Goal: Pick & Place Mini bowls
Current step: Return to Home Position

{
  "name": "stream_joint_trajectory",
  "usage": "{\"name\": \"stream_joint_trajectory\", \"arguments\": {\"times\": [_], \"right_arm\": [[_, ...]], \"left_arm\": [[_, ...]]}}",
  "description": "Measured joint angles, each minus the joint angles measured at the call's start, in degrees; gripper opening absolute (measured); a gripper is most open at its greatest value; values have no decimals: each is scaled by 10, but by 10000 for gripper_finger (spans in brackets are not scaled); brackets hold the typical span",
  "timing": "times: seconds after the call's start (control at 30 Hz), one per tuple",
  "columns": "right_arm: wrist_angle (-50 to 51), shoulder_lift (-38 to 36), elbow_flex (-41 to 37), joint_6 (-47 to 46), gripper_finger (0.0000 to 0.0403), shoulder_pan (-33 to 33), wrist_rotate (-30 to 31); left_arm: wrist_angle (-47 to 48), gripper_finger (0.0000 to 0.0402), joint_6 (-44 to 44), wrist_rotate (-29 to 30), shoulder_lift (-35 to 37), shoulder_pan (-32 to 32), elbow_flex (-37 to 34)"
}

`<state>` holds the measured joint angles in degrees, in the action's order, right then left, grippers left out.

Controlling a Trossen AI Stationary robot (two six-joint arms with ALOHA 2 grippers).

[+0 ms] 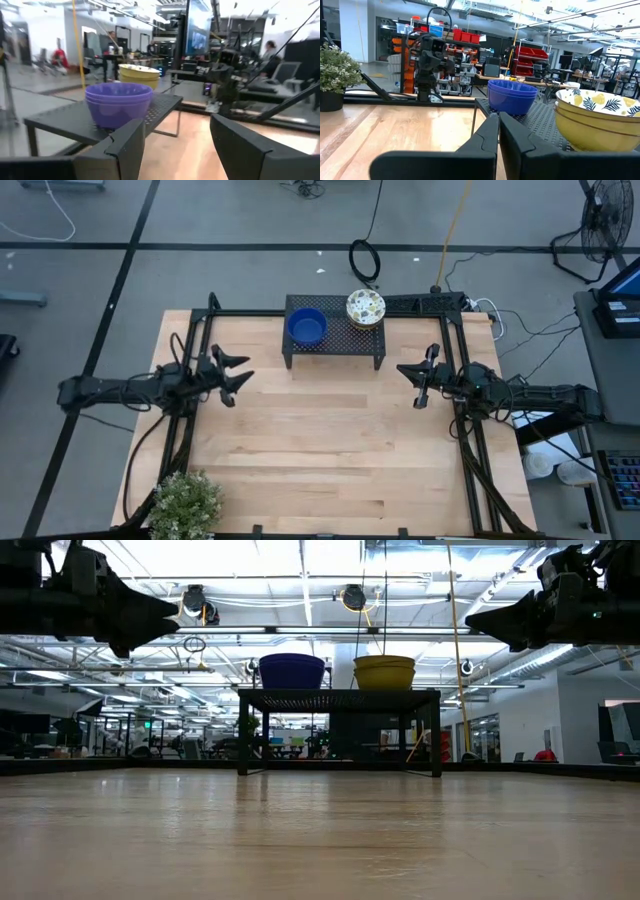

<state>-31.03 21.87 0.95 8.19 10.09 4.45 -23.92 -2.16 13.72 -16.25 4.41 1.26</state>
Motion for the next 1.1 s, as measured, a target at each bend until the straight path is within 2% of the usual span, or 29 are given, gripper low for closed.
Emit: {"name": "stream_joint_trajectory", "arguments": {"times": [0.13,0.23,0.6,1.1], "right_arm": [[0,0,0,0,2,0,0],[0,0,0,0,2,0,0],[0,0,0,0,2,0,0],[0,0,0,0,2,0,0]], "left_arm": [[10,228,41,54,3,-29,0],[35,228,47,73,6,-35,0],[135,228,8,58,5,-34,0],[143,228,35,58,5,-34,0]]}}
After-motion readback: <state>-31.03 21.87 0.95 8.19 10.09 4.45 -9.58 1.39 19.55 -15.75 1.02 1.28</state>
